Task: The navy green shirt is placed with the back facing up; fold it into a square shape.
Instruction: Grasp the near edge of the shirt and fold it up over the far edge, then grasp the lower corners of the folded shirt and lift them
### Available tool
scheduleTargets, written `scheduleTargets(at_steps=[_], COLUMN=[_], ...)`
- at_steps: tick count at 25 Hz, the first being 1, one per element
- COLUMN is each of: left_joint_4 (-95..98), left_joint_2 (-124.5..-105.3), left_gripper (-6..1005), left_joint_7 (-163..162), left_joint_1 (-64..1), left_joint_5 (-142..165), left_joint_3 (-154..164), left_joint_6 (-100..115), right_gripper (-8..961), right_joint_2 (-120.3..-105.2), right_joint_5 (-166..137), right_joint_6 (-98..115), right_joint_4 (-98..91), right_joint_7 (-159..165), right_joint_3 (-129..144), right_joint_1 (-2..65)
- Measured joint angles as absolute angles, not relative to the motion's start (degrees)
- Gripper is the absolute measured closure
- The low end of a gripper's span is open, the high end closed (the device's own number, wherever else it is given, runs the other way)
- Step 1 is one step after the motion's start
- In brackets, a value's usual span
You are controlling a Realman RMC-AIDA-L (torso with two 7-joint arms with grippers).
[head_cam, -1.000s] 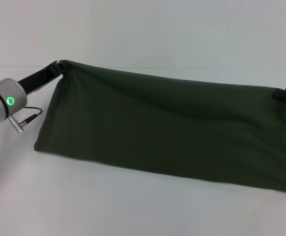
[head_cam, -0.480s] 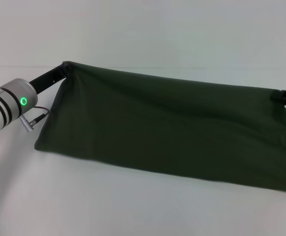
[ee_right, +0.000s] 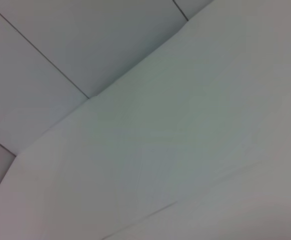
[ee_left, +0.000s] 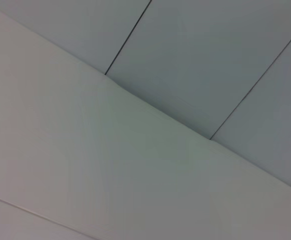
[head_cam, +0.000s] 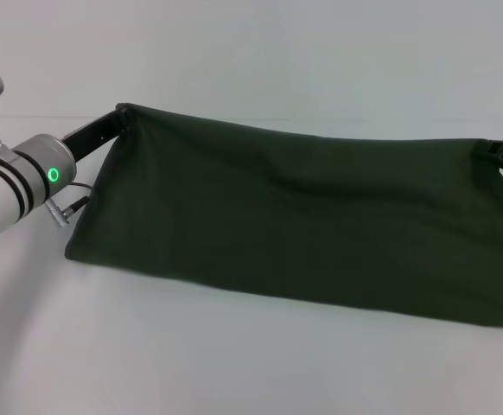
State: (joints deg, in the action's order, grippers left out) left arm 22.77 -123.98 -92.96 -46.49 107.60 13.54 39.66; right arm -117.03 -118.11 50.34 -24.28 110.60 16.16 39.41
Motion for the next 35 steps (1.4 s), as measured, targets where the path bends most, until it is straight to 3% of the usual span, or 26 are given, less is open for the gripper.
scheduleTargets(at_steps=[9,20,28,31,35], left_joint_4=[20.78,18.62,19.07,19.39,20.21], left_joint_2=[-124.01,-124.1,-123.97,-123.98,-123.44], left_gripper=[936,732,311,311,311], left_joint_7=[-92.43,-86.0,-85.47,-85.86,-90.38], left_joint_1=[-47.31,-46.98,-43.39,-42.0,-39.58], left_joint_5=[101.81,94.89,94.48,94.36,96.29], left_joint_3=[13.53,13.53,12.96,13.21,14.85], left_joint_6=[34.93,35.65,43.07,44.97,47.98], right_gripper=[860,433,120,22,24], right_joint_2=[-118.35,-119.0,-119.15,-118.75,-117.39], right_joint_5=[-109.28,-104.65,-88.8,-87.07,-89.77], right_joint_6=[49.17,48.63,53.85,56.1,61.06], right_joint_4=[-23.79,-23.64,-23.5,-23.44,-23.43], right_joint_7=[101.04,98.21,95.43,95.23,96.13], right_joint_3=[16.25,16.06,15.96,16.23,18.45], right_joint_1=[39.46,39.34,33.51,32.04,30.33])
